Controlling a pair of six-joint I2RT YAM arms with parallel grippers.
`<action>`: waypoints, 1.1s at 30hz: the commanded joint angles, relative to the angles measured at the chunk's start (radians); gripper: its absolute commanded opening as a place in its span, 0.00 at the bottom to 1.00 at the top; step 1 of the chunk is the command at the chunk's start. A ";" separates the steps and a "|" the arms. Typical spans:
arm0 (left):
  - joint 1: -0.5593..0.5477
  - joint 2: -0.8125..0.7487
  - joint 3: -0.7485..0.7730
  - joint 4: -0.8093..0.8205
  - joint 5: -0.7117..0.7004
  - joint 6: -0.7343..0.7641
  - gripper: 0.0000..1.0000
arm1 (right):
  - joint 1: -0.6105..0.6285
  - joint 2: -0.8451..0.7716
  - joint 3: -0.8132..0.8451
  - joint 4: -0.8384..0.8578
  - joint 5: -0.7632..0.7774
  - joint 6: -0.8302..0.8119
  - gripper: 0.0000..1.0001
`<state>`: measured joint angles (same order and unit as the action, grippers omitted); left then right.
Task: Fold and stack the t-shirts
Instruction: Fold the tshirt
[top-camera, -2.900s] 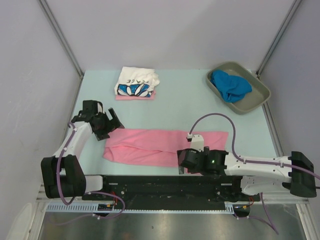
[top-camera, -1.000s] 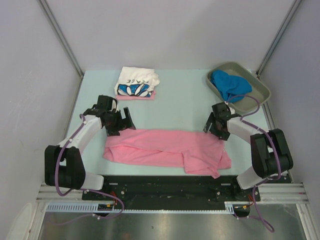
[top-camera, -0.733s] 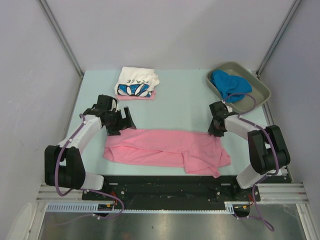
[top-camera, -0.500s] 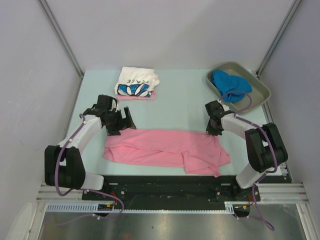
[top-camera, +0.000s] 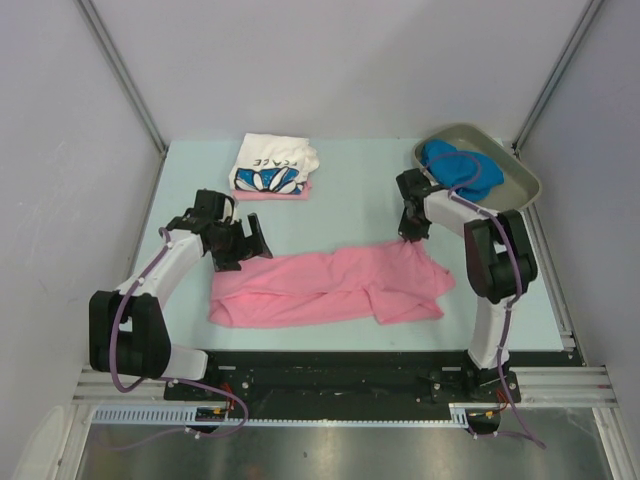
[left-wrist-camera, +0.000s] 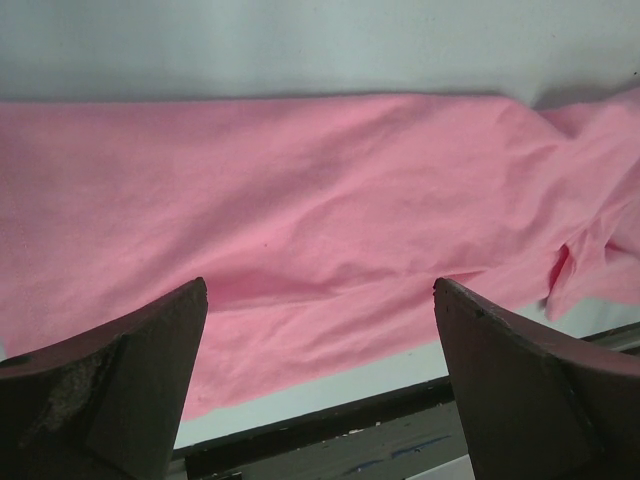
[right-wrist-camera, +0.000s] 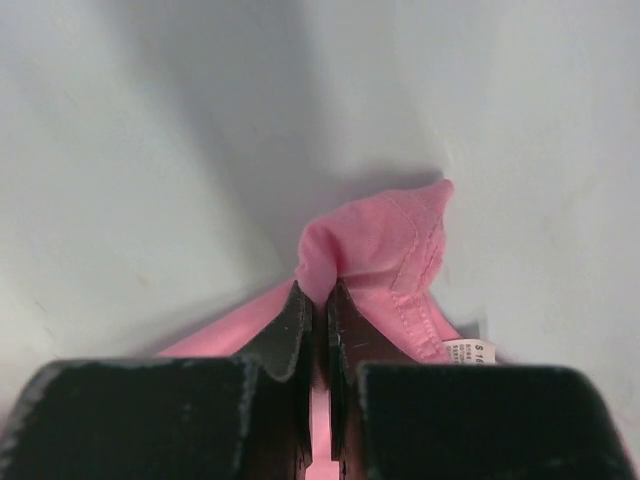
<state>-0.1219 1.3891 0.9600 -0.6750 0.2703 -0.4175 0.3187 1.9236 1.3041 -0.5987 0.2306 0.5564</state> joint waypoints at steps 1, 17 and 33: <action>0.004 -0.033 0.046 0.008 0.017 0.006 1.00 | -0.026 0.141 0.188 0.059 -0.027 -0.013 0.00; 0.004 -0.035 0.040 0.032 0.009 -0.060 1.00 | -0.006 0.707 1.230 -0.063 -0.209 -0.024 0.00; -0.051 -0.170 -0.082 -0.018 -0.124 -0.125 1.00 | 0.103 0.019 0.421 0.393 0.318 -0.326 1.00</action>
<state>-0.1249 1.3052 0.9417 -0.6674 0.2478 -0.4767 0.3820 2.2768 1.9259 -0.3820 0.2775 0.3576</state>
